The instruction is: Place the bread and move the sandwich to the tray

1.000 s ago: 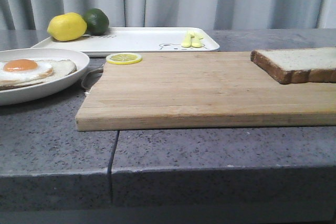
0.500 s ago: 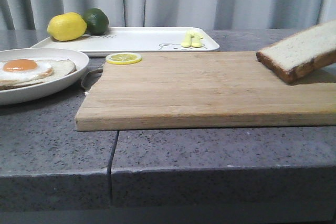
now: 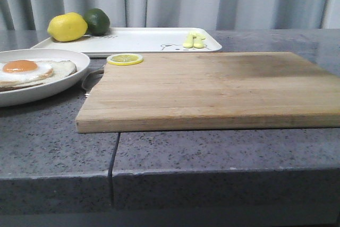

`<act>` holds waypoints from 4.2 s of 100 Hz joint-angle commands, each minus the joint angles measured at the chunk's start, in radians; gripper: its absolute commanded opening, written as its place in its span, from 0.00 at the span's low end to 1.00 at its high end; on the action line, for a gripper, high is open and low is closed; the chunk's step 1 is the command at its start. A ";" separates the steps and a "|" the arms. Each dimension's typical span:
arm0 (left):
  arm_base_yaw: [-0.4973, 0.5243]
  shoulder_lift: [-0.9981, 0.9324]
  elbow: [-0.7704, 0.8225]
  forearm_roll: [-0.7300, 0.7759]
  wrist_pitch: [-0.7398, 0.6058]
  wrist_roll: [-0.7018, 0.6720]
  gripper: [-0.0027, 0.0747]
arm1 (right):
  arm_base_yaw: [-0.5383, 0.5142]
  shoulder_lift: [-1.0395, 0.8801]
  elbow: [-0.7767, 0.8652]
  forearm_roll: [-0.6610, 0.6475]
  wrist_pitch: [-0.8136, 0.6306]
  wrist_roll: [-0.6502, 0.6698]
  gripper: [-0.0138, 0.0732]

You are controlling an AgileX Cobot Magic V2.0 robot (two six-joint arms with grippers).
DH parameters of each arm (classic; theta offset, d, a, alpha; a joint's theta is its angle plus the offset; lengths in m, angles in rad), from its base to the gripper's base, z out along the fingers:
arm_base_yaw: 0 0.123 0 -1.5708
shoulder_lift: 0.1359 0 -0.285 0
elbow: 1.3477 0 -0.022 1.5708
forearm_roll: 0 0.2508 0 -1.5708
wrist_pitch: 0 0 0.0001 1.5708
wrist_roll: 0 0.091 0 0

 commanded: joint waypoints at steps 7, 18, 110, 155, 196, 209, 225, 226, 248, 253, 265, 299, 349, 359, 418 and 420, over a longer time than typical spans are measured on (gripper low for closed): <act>-0.005 -0.001 -0.035 -0.015 -0.068 0.000 0.70 | 0.181 -0.025 -0.054 0.111 -0.153 -0.004 0.09; -0.005 -0.001 -0.035 -0.015 -0.068 0.000 0.70 | 0.325 -0.018 -0.083 0.111 -0.299 -0.004 0.09; -0.005 -0.001 -0.035 -0.015 -0.068 0.000 0.70 | 0.797 0.577 -0.616 0.111 -0.497 0.127 0.09; -0.005 -0.001 -0.035 -0.015 -0.068 0.000 0.70 | 0.832 0.681 -0.680 0.110 -0.516 0.172 0.09; -0.005 -0.001 -0.035 -0.015 -0.068 0.000 0.70 | 0.832 0.689 -0.675 0.110 -0.533 0.106 0.09; -0.005 -0.001 -0.035 -0.015 -0.068 0.000 0.70 | 0.832 0.689 -0.663 0.110 -0.534 0.094 0.13; -0.005 -0.001 -0.035 -0.015 -0.068 0.000 0.70 | 0.832 0.689 -0.634 0.110 -0.534 0.089 0.32; -0.005 -0.001 -0.035 -0.015 -0.068 0.000 0.70 | 0.832 0.689 -0.633 0.110 -0.535 0.089 0.33; -0.005 -0.001 -0.035 -0.015 -0.068 0.000 0.70 | 0.832 0.689 -0.627 0.110 -0.539 0.066 0.65; -0.005 -0.001 -0.035 -0.015 -0.068 0.000 0.70 | 0.832 0.689 -0.627 0.109 -0.541 0.065 0.68; -0.005 -0.001 -0.035 -0.015 -0.068 0.000 0.70 | 0.832 0.689 -0.627 0.105 -0.557 0.063 0.70; -0.005 -0.001 -0.035 -0.015 -0.068 0.000 0.70 | 0.822 0.669 -0.627 0.073 -0.579 0.038 0.70; -0.005 -0.001 -0.035 -0.015 -0.068 0.000 0.70 | 0.622 0.359 -0.516 -0.336 -0.582 0.038 0.70; -0.005 -0.001 -0.035 -0.015 -0.068 0.000 0.70 | 0.542 0.260 -0.448 -0.474 -0.574 0.063 0.70; -0.005 -0.001 -0.035 -0.015 -0.068 0.000 0.70 | 0.155 -0.369 -0.075 -1.578 -0.384 0.757 0.70; -0.005 -0.001 -0.035 -0.015 -0.068 0.000 0.70 | 0.147 -0.386 -0.069 -1.600 -0.370 0.763 0.70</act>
